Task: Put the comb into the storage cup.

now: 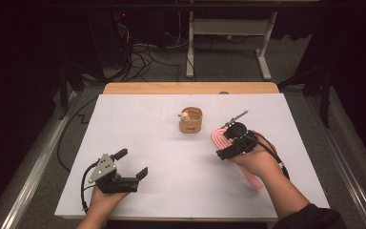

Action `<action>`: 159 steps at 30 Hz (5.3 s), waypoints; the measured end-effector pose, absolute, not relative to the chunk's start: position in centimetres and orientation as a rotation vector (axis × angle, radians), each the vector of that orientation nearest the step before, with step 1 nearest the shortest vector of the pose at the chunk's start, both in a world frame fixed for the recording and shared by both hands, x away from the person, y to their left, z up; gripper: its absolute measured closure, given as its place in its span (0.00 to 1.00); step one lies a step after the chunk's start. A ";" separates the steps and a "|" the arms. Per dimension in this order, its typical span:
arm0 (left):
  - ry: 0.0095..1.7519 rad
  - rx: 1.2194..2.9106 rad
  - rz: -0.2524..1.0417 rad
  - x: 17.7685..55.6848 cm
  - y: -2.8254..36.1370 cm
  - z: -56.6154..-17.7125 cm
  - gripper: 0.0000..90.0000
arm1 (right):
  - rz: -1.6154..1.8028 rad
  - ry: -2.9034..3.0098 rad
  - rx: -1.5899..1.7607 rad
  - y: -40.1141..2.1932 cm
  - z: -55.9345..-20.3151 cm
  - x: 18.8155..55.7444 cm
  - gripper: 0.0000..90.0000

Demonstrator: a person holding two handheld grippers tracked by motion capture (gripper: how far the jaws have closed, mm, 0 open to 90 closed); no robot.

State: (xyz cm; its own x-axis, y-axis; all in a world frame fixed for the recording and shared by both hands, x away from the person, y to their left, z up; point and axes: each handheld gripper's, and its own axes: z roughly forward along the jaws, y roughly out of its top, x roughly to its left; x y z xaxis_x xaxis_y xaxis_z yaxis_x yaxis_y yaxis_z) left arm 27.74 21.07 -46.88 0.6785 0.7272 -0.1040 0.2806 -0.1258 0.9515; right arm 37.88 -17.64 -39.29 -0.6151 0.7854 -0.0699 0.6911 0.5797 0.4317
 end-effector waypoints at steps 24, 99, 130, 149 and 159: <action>0.823 1.705 0.473 27.7 21.3 -46.8 0.00 | 0.918 2.333 1.136 -18.8 -38.0 36.4 0.22; 0.833 1.725 0.458 26.9 21.0 -46.6 0.00 | 1.416 1.708 0.960 -24.1 -40.2 28.7 0.22; 0.781 1.782 0.455 28.6 17.4 -43.5 0.00 | 1.505 1.731 0.815 -19.2 -38.6 31.2 0.22; 0.859 1.763 0.514 28.7 21.7 -45.2 0.00 | 1.458 1.743 0.871 -16.4 -37.3 36.0 0.22; 0.856 1.752 0.519 28.1 22.1 -45.7 0.00 | 1.434 1.695 0.910 -15.8 -36.2 37.8 0.22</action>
State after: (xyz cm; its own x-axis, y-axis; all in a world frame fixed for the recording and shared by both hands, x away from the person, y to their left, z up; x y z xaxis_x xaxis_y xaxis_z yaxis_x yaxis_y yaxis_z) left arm 28.09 22.13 -45.73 0.6473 0.7596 -0.0626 0.2958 -0.1746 0.9392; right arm 37.76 -15.79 -36.25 -0.4874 0.8692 -0.0833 0.0617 0.1294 0.9897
